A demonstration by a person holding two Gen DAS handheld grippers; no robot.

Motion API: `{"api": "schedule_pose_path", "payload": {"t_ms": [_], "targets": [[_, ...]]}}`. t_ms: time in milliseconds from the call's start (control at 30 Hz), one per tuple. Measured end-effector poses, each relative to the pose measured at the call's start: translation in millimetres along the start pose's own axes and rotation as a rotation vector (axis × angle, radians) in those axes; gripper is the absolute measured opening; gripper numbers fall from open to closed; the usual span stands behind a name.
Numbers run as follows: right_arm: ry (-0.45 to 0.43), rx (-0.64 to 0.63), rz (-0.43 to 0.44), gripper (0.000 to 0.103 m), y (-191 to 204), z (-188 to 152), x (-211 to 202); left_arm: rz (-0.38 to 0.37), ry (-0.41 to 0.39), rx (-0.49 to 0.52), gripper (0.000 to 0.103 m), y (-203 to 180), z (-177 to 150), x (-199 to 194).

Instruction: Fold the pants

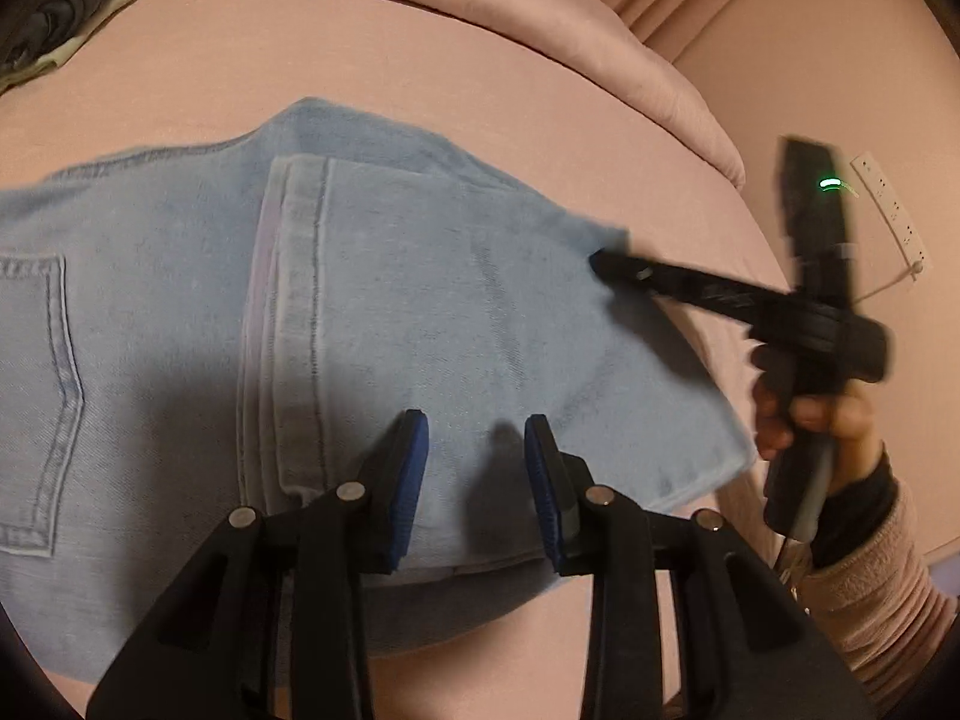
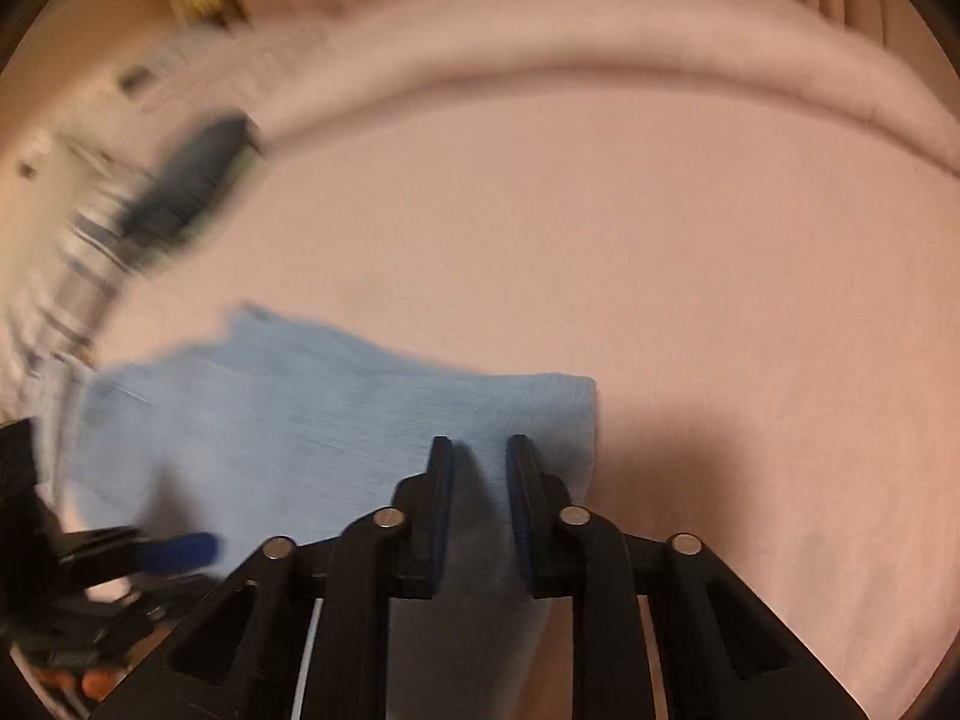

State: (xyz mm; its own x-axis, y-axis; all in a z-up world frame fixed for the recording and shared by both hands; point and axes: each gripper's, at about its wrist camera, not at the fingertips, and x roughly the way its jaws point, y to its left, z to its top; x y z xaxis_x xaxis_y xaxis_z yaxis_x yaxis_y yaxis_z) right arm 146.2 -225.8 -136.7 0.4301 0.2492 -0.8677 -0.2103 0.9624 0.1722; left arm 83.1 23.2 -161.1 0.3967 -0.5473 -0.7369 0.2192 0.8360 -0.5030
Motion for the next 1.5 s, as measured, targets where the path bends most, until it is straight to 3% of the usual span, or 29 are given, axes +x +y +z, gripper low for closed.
{"api": "schedule_pose_path", "payload": {"t_ms": [167, 400, 600, 733, 867, 933, 1000, 1033, 1233, 1333, 1500], "targets": [[-0.018, 0.063, 0.031, 0.006, -9.2, -3.4, -12.7, -0.04, 0.014, -0.061, 0.03, 13.7, -3.0, -5.4], [-0.094, -0.09, 0.048, 0.006, 28.0, -56.9, -74.0, -0.038, 0.009, -0.068, 0.03, 2.2, 1.7, 2.6], [-0.04, -0.142, -0.02, 0.006, 29.4, -109.9, -67.2, -0.029, 0.007, -0.069, 0.03, -9.8, 4.2, 6.4], [-0.064, -0.076, -0.003, 0.006, 19.7, -109.2, -64.0, -0.029, 0.003, -0.081, 0.03, -8.5, 7.8, 9.5], [-0.07, -0.093, -0.018, 0.006, 40.3, -105.9, -70.8, -0.027, -0.048, -0.104, 0.044, -5.0, -1.0, -18.2], [-0.086, -0.079, 0.023, 0.007, 45.1, -106.8, -76.0, -0.052, -0.103, -0.143, 0.053, 5.5, -9.7, -42.5], [-0.104, -0.076, 0.071, 0.013, 51.8, -107.3, -80.6, -0.043, -0.174, -0.204, 0.069, 21.4, -22.2, -70.2], [-0.114, -0.084, 0.083, 0.021, 56.5, -106.4, -82.1, -0.037, -0.209, -0.241, 0.071, 31.0, -29.6, -83.7], [-0.124, -0.139, 0.146, 0.025, 89.2, -91.3, -73.3, 0.009, -0.361, -0.485, 0.071, 94.2, -84.5, -144.6], [-0.099, -0.154, 0.179, 0.025, 109.0, -81.9, -57.3, 0.031, -0.383, -0.601, 0.075, 122.9, -98.8, -149.2], [-0.078, -0.182, 0.216, 0.025, 135.8, -77.6, -47.6, -0.042, -0.426, -0.739, 0.075, 157.0, -96.0, -138.4]]}}
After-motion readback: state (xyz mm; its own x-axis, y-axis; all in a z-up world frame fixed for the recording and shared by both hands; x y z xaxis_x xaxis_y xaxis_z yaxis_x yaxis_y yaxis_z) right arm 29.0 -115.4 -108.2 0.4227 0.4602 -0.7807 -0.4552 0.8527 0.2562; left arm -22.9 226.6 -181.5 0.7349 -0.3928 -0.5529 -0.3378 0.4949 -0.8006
